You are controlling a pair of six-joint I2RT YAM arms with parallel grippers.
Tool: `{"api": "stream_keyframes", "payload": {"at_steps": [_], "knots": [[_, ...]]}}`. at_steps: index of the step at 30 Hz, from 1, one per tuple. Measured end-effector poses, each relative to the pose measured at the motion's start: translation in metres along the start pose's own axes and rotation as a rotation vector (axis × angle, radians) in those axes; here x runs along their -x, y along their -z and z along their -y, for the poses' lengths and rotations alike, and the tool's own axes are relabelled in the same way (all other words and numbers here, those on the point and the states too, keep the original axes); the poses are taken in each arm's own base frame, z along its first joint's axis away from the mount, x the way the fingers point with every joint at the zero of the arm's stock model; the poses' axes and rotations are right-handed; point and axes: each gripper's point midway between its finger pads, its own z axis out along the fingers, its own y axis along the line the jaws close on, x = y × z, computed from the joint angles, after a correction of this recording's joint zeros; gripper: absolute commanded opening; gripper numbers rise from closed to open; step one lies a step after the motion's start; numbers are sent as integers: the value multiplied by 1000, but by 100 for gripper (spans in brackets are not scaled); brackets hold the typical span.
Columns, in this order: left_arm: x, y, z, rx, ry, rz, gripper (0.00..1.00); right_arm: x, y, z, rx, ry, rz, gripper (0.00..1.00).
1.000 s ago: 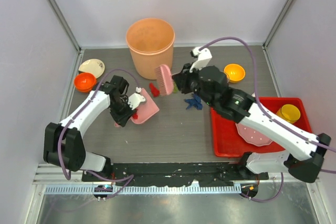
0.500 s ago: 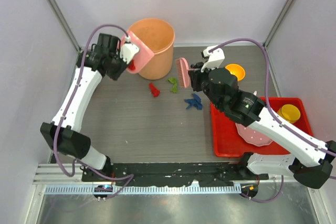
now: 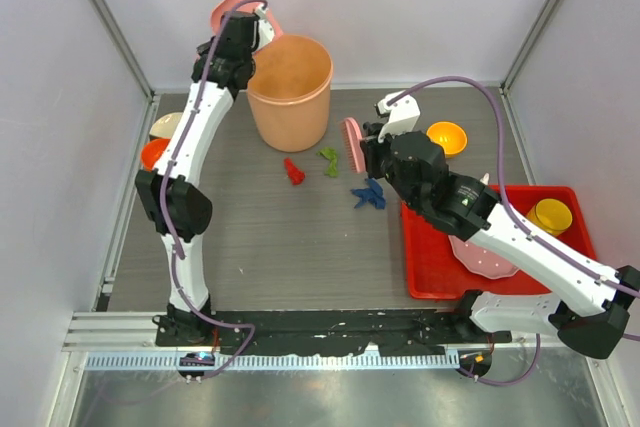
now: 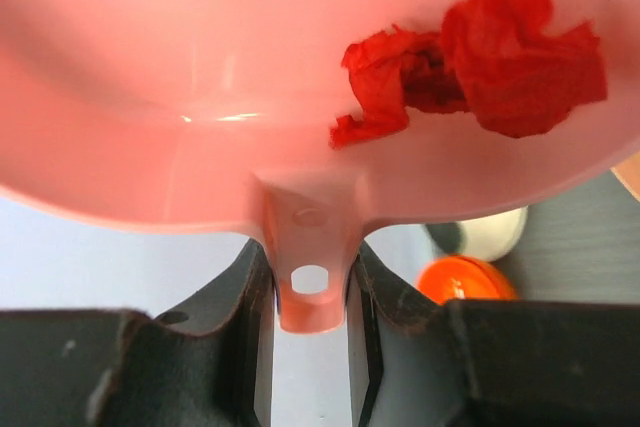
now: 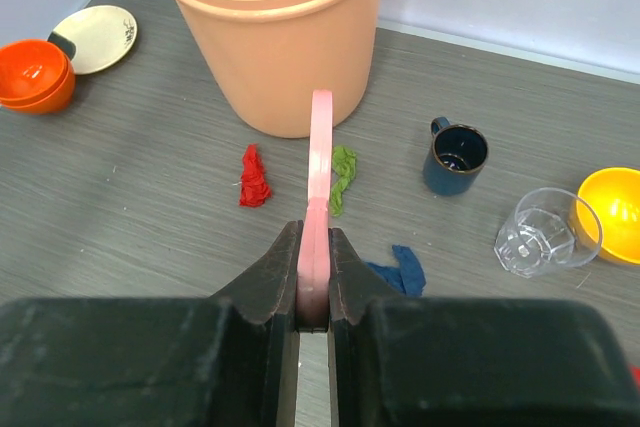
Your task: Sweep away the paper scraps from the table
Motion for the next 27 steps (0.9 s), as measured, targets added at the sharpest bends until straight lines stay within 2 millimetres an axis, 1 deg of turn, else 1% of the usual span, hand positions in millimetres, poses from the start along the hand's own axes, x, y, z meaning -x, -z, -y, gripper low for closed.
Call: {"api": "stream_keyframes", "payload": {"at_steps": [3,7,11,14,16,18,20,24,26,27], "knots": [[18,-10,-16,147,-113,8,0,-2,-1,0,0,9,-5,1],[41,-12,-24,311,-275,31,0,-2,-1,0,3,17,-7,1],[68,-5,-36,483,-410,71,0,-4,-2,-3,20,37,-12,1],[81,5,-44,574,-476,93,0,-9,-3,-5,37,53,-20,1],[86,11,-50,629,-512,106,0,-13,-3,-6,43,64,-29,1],[87,14,-50,667,-536,116,0,-15,-4,-6,48,72,-35,1],[88,13,-45,692,-572,140,0,-16,-4,-8,56,76,-38,1],[87,6,-25,690,-648,172,0,-17,-4,-9,66,86,-40,1],[87,4,-23,683,-664,170,0,-18,-4,-10,74,93,-41,1],[87,5,-24,683,-655,166,0,-18,-4,-11,79,94,-40,1]]}}
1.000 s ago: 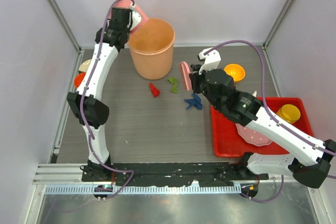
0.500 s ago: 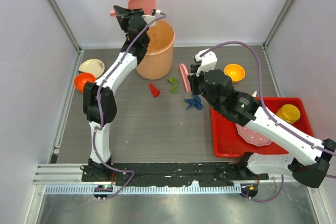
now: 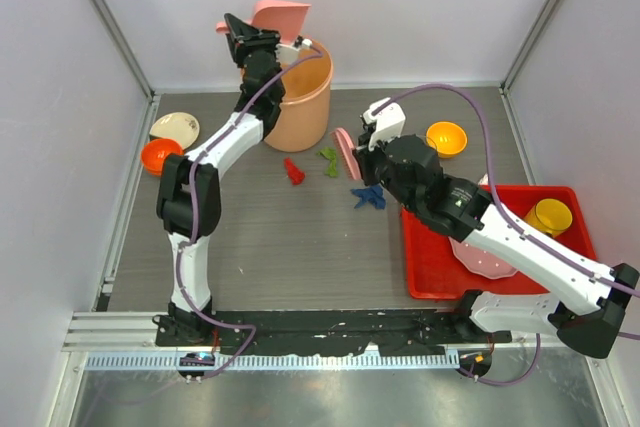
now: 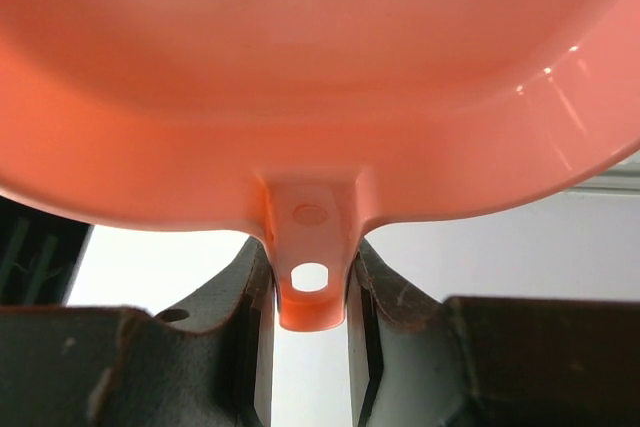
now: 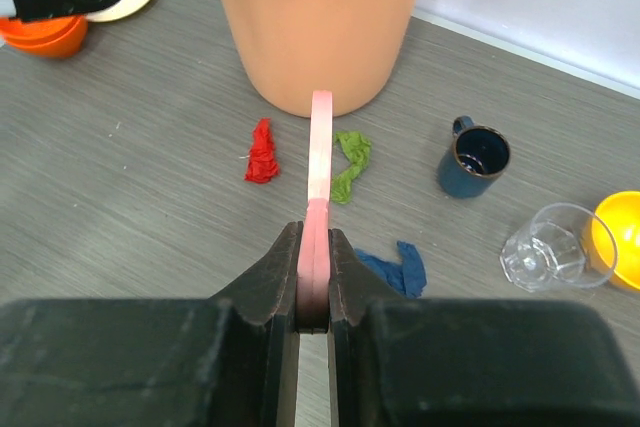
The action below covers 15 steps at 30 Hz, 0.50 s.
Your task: Sweep away the paper scraps from the table
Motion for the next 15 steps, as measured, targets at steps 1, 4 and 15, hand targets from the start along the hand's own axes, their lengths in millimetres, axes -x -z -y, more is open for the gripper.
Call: {"api": "stream_keyframes", "payload": {"at_steps": [1,4,15], "knots": [[-2,-1,-2,-3,18,-7,0,-1,-1,-2,10,6,1,1],[-13,-2,-4,-84,133,-24,0,-8,-5,-14,90,64,-3,1],[-156,74,-27,-456,781,-101,0,-80,-81,-75,312,797,-56,1]]}}
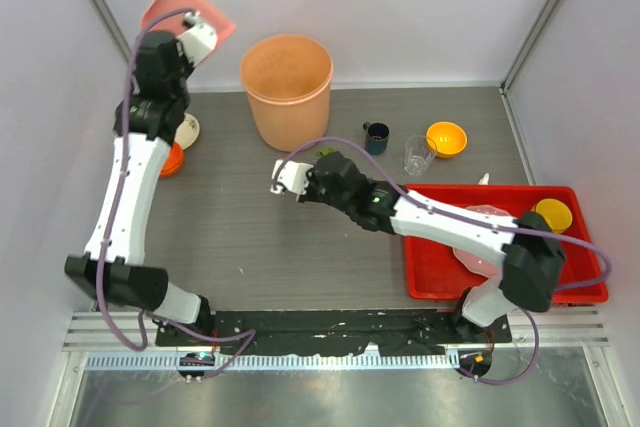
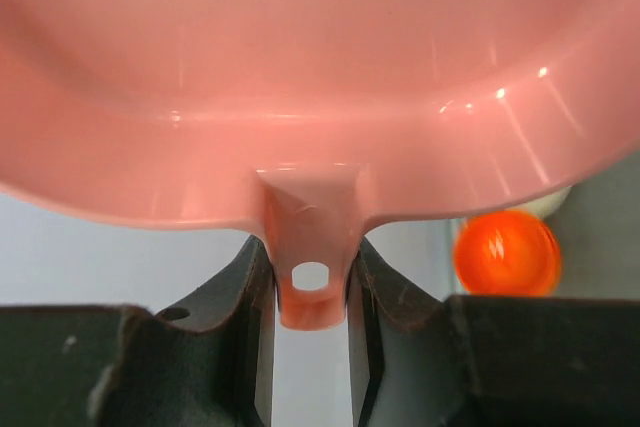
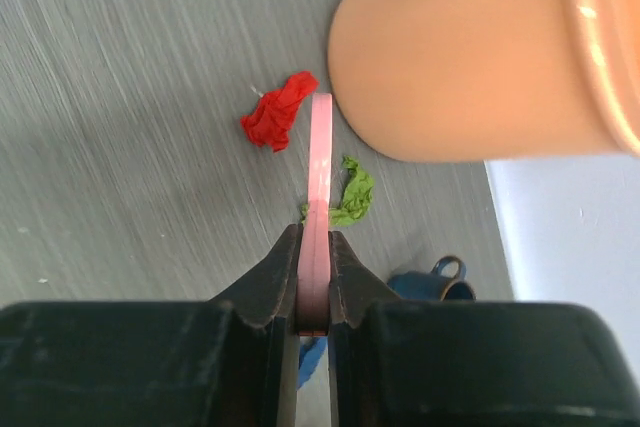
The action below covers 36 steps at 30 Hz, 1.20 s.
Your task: Sweep away the paper scraps from the table
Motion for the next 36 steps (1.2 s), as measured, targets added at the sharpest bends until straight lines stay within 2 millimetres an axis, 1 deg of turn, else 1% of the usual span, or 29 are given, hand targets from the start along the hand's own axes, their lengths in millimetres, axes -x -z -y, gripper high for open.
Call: {"api": "stream_keyframes", "payload": {"at_steps": [1,2,4,6,8,10,11,13,17,19,22,24,26,28,31,33,34,36], "knots": [[-19,9,1,-31,39,-23,0,-5,-12,-7,23,53,-17,1],[-41,17,8,-70,65,-59,0,-10,-24,-13,47,100,-35,1],[-88,27,33,-152,100,-148,0,-16,-44,-22,79,171,-59,1],[-134,33,75,-268,105,-254,0,-23,-62,-28,101,238,-83,1],[-173,38,114,-381,109,-356,0,-27,-77,-30,108,291,-100,1],[-211,49,155,-502,109,-460,0,-30,-88,-32,114,326,-111,1],[-228,58,171,-551,108,-508,0,-30,-93,-33,116,339,-112,1],[-249,72,192,-621,107,-574,0,-32,-100,-35,125,353,-117,1],[-266,86,210,-678,100,-614,0,-36,-102,-45,154,357,-120,1],[-272,91,218,-704,90,-620,0,-37,-100,-56,175,352,-111,1],[-284,101,233,-757,63,-638,0,-44,-85,-87,241,347,-102,1],[-290,106,240,-787,47,-648,0,-44,-71,-103,273,350,-92,1],[-292,110,244,-819,29,-650,0,-35,-55,-114,292,350,-64,1],[-293,113,248,-851,17,-646,0,-20,-33,-124,315,341,-23,1],[-295,118,255,-904,-2,-654,0,3,-9,-130,326,322,36,1],[-298,122,259,-940,-14,-668,0,20,3,-127,310,291,76,1],[-300,124,261,-957,-22,-677,0,24,6,-124,295,274,83,1],[-303,129,263,-986,-42,-689,0,30,10,-108,238,234,80,1]]}}
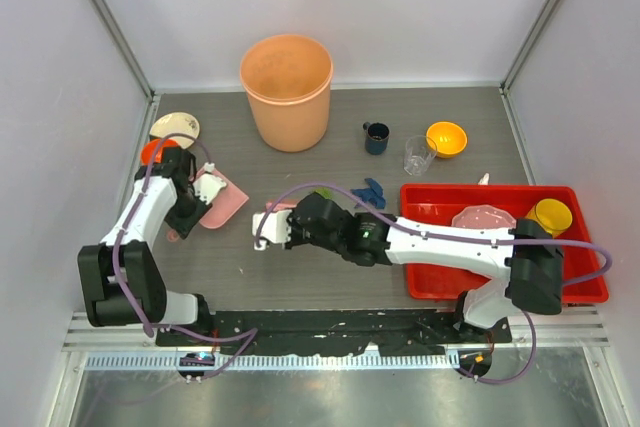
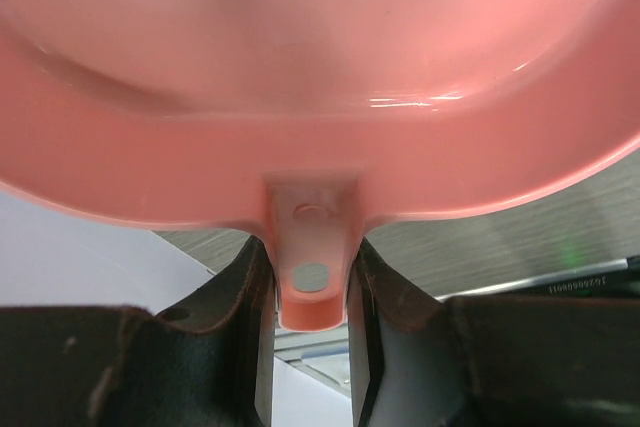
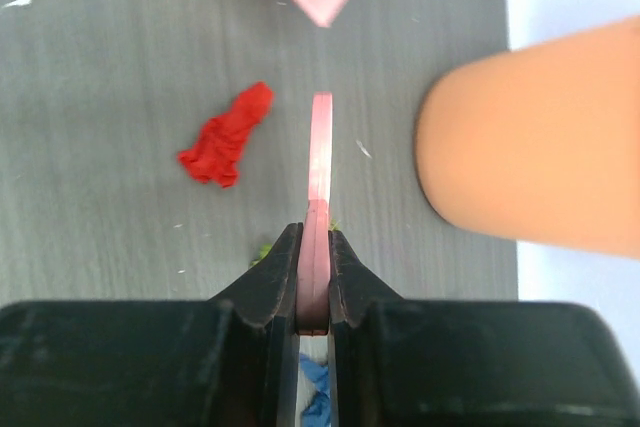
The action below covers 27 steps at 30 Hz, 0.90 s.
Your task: Sweep away the paper scraps from the table
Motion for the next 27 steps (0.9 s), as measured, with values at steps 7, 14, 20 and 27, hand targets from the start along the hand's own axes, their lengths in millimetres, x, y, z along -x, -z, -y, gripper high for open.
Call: {"api": "stream_keyframes", "payload": {"at_steps": [7,14,20,27], "knots": [[-20,3,20,-70,-145,-61,0,3,16,51,-211,-264,-81,1],[-43,3,59,-179,-404,-226,0,-17,-10,92,-333,-741,-147,1],[-48,-8,62,-231,-466,-347,0,-76,-1,102,-478,-866,-322,1],[-28,-21,60,-251,-548,-436,0,-105,9,106,-560,-864,-425,1]]}}
